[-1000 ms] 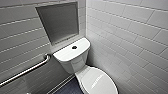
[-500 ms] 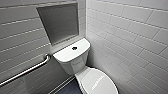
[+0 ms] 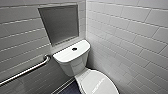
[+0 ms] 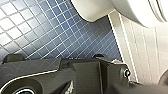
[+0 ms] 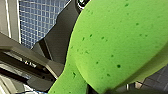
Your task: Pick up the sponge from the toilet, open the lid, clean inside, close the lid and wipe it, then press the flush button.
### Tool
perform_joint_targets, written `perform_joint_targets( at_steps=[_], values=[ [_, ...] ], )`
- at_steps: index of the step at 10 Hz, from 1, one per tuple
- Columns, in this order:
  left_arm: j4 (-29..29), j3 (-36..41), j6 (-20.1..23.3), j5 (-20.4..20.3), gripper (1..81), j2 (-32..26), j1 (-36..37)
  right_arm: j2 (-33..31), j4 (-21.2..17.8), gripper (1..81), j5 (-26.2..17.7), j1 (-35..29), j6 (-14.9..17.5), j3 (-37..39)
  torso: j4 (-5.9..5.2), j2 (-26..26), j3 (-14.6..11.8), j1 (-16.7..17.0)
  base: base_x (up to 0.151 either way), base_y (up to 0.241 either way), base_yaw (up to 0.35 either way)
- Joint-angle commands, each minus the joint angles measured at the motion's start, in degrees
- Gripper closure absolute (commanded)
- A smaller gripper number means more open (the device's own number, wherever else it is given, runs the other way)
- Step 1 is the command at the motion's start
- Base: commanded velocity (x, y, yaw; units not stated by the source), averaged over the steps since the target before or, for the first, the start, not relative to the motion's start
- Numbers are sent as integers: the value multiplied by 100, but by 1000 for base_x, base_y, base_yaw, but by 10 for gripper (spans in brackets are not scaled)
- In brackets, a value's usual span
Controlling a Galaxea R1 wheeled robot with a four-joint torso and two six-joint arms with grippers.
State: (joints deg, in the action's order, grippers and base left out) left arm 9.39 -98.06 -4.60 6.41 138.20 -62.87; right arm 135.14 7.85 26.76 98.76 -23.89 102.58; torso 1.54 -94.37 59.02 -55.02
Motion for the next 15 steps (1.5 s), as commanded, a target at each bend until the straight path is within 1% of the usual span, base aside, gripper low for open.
perform_joint_targets(
  at_steps=[1,3,5,7,9,12,13,14,15],
  values=[
    [72,164,-6,396,10,172,586,-222,164,811,-329,79,25,-126,0,0,0,0,0,0,0],
    [124,112,-24,387,10,444,902,-196,147,811,-329,87,8,-91,0,5,0,2,0,0,0],
    [500,86,-85,396,10,577,1200,-152,147,811,-329,61,-10,15,0,5,0,0,0,0,0],
    [942,-117,-85,387,10,797,1474,-81,147,811,-329,17,-28,111,2,5,0,0,0,0,0],
    [1135,-266,-85,388,10,1069,1685,-73,147,811,-329,-27,-28,103,24,5,0,0,0,0,0],
    [1232,-564,-94,387,10,1507,1940,-46,147,811,-329,-44,-28,129,24,5,0,0,0,0,0],
    [1311,-715,-120,396,10,1658,2027,-29,147,811,-329,-44,-28,138,24,5,233,0,0,0,0],
    [1338,-802,-120,396,10,1789,2115,-3,147,811,-329,-44,-28,164,24,5,15,0,0,0,0],
    [1355,-794,-129,405,10,1852,2212,24,138,811,-329,-70,-28,191,24,5,46,0,0,0,0]
  ],
)
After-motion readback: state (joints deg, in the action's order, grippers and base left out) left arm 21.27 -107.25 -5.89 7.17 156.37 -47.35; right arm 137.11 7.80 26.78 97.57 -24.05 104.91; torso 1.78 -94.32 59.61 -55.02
